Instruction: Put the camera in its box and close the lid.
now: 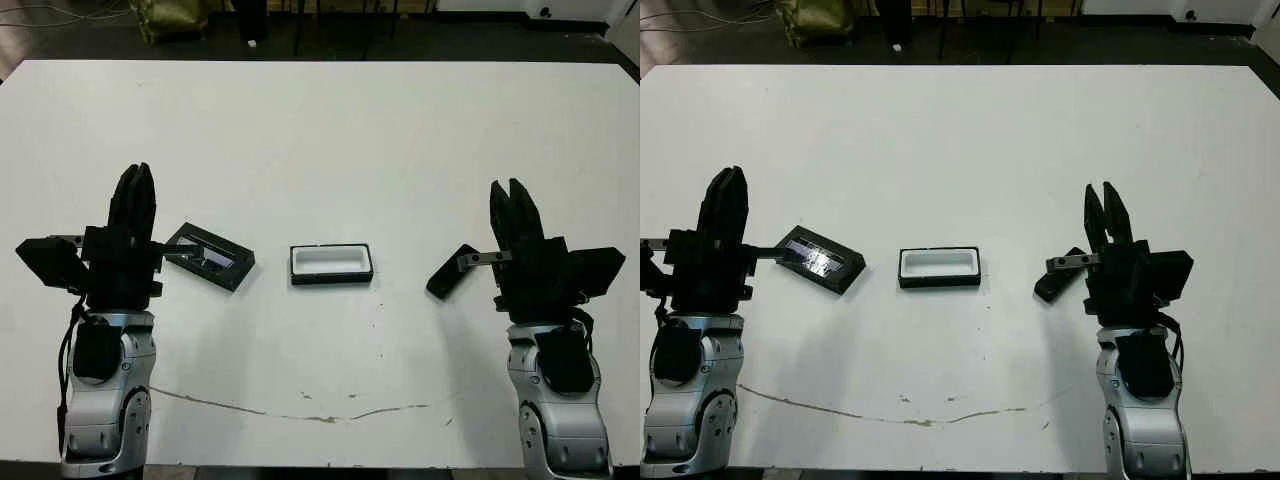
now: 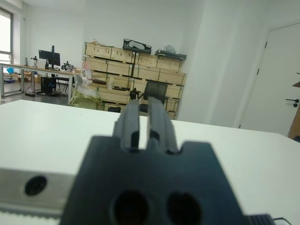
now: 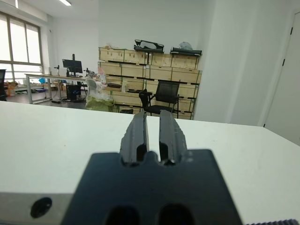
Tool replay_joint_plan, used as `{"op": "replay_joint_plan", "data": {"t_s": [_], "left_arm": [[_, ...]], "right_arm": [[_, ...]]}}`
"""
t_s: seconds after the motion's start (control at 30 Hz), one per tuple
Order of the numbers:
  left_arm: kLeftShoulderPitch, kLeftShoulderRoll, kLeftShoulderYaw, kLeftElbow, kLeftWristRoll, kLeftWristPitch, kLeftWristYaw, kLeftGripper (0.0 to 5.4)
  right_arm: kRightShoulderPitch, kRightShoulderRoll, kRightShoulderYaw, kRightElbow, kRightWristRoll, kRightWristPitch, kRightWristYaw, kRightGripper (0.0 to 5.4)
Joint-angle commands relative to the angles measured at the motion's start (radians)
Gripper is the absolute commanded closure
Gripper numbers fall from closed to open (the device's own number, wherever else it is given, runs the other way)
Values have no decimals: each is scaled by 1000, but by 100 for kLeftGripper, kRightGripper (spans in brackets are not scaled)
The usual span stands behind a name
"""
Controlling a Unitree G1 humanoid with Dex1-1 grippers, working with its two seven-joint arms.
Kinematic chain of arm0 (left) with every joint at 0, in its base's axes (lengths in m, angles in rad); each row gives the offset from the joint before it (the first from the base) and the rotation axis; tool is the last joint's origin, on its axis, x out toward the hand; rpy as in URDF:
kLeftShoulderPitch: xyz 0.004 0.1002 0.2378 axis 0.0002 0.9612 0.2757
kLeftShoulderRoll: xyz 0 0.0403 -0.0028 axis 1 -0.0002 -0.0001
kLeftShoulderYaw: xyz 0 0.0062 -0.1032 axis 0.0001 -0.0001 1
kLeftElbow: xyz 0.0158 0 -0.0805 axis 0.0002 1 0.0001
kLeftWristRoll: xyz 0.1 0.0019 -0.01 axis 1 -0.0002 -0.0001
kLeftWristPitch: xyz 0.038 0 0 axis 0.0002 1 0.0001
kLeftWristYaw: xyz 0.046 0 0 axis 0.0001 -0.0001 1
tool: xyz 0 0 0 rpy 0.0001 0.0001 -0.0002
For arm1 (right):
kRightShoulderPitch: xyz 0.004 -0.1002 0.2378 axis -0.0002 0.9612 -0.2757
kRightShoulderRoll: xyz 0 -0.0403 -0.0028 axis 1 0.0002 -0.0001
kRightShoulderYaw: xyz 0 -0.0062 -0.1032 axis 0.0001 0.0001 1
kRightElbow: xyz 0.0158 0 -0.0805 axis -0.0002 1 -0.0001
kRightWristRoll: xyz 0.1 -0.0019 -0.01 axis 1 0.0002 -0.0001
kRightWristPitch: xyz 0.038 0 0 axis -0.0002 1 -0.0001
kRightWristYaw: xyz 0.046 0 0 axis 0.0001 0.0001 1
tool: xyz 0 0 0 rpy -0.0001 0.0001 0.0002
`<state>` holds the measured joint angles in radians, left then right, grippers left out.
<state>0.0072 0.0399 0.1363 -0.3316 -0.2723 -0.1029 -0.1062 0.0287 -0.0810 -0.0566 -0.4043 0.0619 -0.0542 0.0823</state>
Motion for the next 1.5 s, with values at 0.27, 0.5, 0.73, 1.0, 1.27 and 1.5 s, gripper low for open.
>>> {"op": "replay_joint_plan", "data": {"t_s": [0.27,0.5,0.73,1.0,1.27,1.5], "left_arm": [[8,2,-2,12,21,11,6,537],[15,1,-1,-2,12,29,8,537],[14,1,0,5,13,17,5,537],[25,2,6,-6,1,18,0,537],[32,6,8,-2,-9,7,-13,537],[36,6,7,-3,-21,3,-23,537]], "right_arm": [[6,-6,-8,4,6,25,-1,540],[5,-15,-9,-1,0,25,3,540],[-13,-58,-48,5,33,18,39,540],[-210,-274,-154,71,84,139,160,540],[-477,-548,-61,284,-1,174,404,540],[-643,-616,115,476,-120,154,574,540]]}}
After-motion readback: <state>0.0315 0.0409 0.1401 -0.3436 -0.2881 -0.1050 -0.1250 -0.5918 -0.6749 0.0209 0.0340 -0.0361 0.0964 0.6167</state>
